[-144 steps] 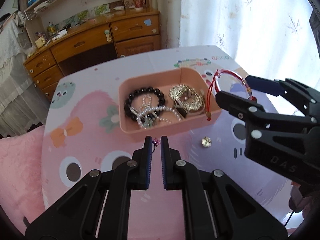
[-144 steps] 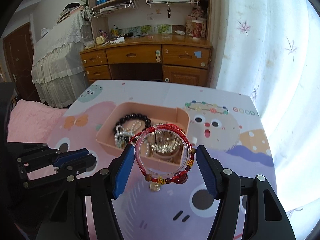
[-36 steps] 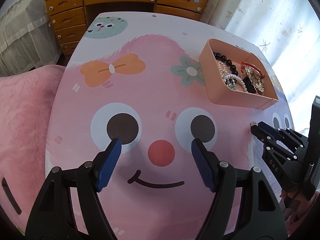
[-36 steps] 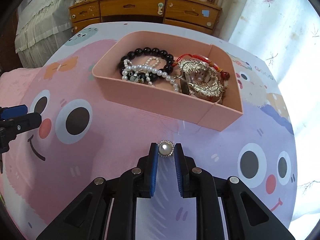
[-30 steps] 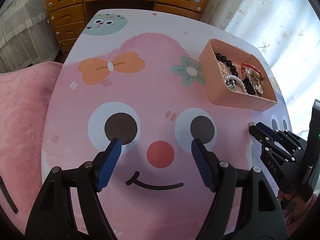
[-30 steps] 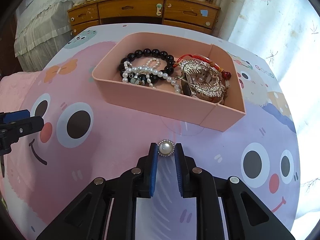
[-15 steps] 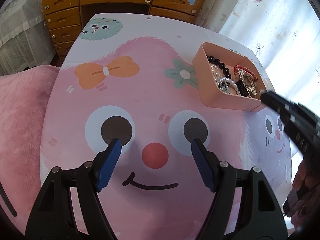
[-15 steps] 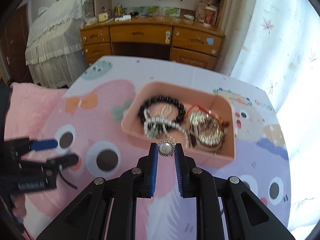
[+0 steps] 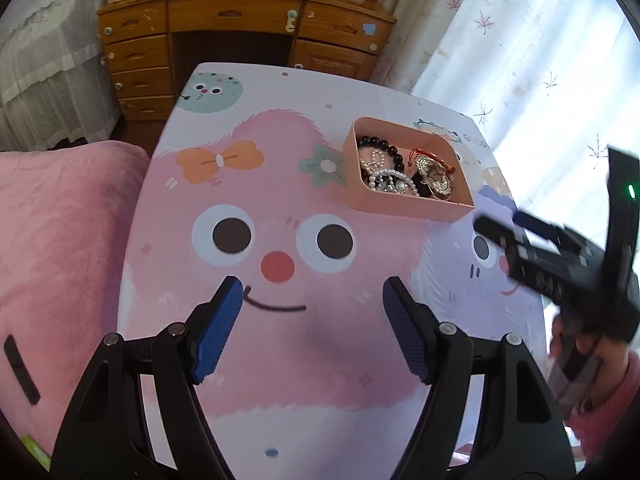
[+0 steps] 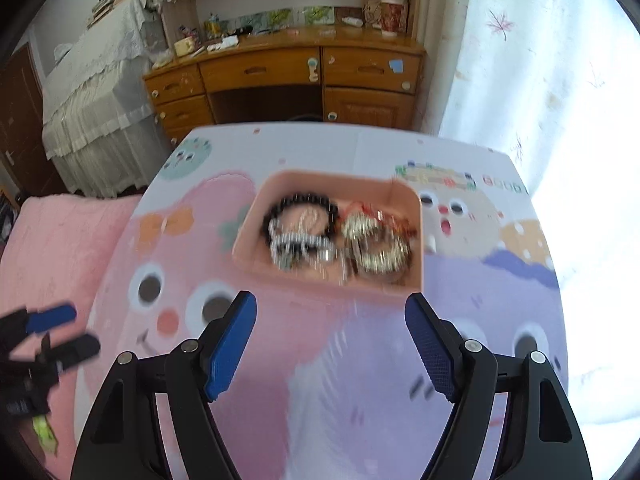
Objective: Organize jewelry
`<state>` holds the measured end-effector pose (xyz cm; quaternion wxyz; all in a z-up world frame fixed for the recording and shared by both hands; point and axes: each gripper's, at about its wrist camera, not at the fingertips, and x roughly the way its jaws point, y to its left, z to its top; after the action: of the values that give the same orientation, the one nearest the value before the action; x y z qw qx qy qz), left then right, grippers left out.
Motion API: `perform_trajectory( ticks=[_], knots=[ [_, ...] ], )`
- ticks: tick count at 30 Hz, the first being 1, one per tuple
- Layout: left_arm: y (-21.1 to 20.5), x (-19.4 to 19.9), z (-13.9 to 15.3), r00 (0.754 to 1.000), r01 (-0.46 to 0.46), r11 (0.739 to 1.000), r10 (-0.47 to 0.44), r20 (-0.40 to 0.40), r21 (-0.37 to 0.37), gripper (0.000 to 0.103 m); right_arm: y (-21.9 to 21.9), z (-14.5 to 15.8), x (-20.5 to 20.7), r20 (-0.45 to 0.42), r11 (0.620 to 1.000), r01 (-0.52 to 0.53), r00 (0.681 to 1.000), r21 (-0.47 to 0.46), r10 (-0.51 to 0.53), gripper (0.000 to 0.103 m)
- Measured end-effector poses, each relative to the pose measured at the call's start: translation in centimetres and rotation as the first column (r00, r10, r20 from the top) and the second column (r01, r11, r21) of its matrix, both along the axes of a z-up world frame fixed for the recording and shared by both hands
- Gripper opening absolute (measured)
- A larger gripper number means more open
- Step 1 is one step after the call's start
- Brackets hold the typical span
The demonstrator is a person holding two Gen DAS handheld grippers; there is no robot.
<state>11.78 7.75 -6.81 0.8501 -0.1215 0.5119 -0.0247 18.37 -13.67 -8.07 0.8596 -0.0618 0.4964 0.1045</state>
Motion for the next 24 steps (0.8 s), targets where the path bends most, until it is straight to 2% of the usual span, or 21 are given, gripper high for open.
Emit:
perform_trajectory(
  ticks=[2, 5, 7, 9, 12, 16, 19, 22, 24],
  knots=[
    [-1.2, -1.8, 0.9, 0.999, -0.049, 0.998, 0.049, -0.003, 0.029, 0.07, -1.6, 0.5, -3.6, -0.038, 1.0, -0.001, 0.999, -0.006, 0.0, 0.087],
    [-3.4, -4.8, 2.3, 0.996, -0.086, 0.995, 0.087, -0.023, 0.044, 0.07, -3.7, 1.4, -8.6, -0.094, 0.999, -0.001, 0.996, -0.033, -0.002, 0.09],
    [-5.2, -6.6, 3.7, 0.998, -0.066, 0.998, 0.066, -0.016, 0.016, 0.07, -5.2, 2.3, -11.5, -0.114, 0.999, 0.021, 0.993, -0.034, -0.024, 0.095],
    [-6.9, -8.3, 5.0, 0.999, -0.048, 0.999, 0.048, 0.012, -0.014, 0.071, -7.1, 3.8, -14.3, -0.115, 0.998, 0.06, 0.992, 0.019, -0.058, 0.1],
    [-9.8, -9.5, 6.6, 1.0, -0.02, 1.0, 0.02, 0.016, 0.007, 0.074, -9.0, 5.2, -17.2, -0.135, 0.993, 0.093, 0.987, 0.075, -0.082, 0.101],
    [-12.5, -10.2, 8.3, 0.999, -0.029, 0.998, 0.027, 0.038, 0.056, 0.074, -10.1, 8.1, -19.5, -0.064, 0.995, 0.075, 0.995, 0.059, -0.071, 0.102],
    [-13.9, -10.8, 8.8, 0.999, -0.022, 0.995, 0.017, 0.048, 0.102, 0.074, -10.4, 9.6, -19.5, -0.075, 0.988, 0.082, 0.995, 0.134, -0.072, 0.102],
    [-15.0, -11.9, 9.5, 0.998, -0.011, 0.989, 0.002, 0.065, 0.147, 0.075, -10.5, 10.2, -20.1, -0.065, 0.988, 0.094, 0.994, 0.122, -0.086, 0.102],
    [-15.2, -12.2, 9.8, 0.997, -0.011, 0.984, -0.003, 0.08, 0.176, 0.081, -10.6, 10.3, -20.3, -0.07, 0.987, 0.103, 0.993, 0.125, -0.095, 0.102]
  ],
)
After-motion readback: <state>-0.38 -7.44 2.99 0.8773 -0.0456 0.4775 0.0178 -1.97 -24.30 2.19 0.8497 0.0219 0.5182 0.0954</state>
